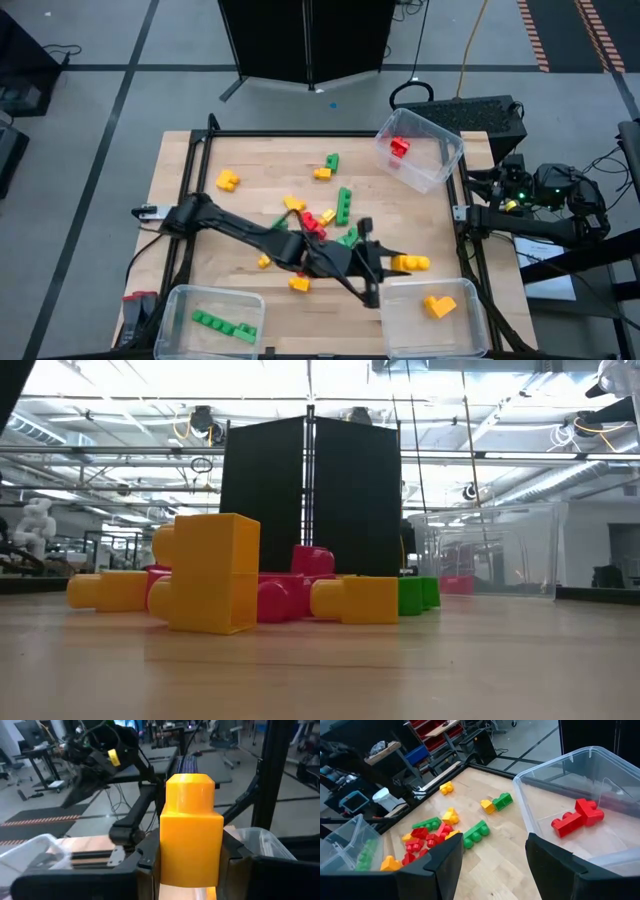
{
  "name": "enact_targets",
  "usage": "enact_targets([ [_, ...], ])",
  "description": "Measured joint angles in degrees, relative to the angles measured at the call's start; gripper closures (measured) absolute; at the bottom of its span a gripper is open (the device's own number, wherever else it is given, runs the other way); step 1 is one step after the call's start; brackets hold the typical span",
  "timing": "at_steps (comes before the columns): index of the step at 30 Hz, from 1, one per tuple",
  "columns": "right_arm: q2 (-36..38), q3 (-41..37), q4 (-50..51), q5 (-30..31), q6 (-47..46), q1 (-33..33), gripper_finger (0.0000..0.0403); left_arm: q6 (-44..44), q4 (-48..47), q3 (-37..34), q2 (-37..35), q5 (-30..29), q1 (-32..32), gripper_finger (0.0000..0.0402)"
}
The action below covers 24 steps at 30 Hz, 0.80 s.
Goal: Sort blocks
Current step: Put the yellow game piece into the bottom right transparent bin
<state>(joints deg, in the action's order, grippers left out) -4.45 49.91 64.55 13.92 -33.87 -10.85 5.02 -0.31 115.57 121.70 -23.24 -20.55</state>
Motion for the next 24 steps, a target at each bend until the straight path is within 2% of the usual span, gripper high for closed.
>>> enact_targets([
  [5,0.0,0.0,0.0,0.0,-0.1,0.0,0.0195,-0.1,8.4,0.0,6.5,0.6,-0.3,0.0323],
  [15,0.0,0.0,0.0,0.0,-0.5,0.0,0.0195,-1.6,8.5,-0.1,11.6,8.5,-2.2,0.0323],
  [20,0.0,0.0,0.0,-0.1,-0.5,0.0,0.0195,-1.7,9.1,0.0,11.8,12.3,-2.3,0.0322],
  [24,0.0,0.0,0.0,-0.1,-0.5,0.0,0.0195,-1.7,8.3,-0.1,11.8,12.7,-2.4,0.0252],
])
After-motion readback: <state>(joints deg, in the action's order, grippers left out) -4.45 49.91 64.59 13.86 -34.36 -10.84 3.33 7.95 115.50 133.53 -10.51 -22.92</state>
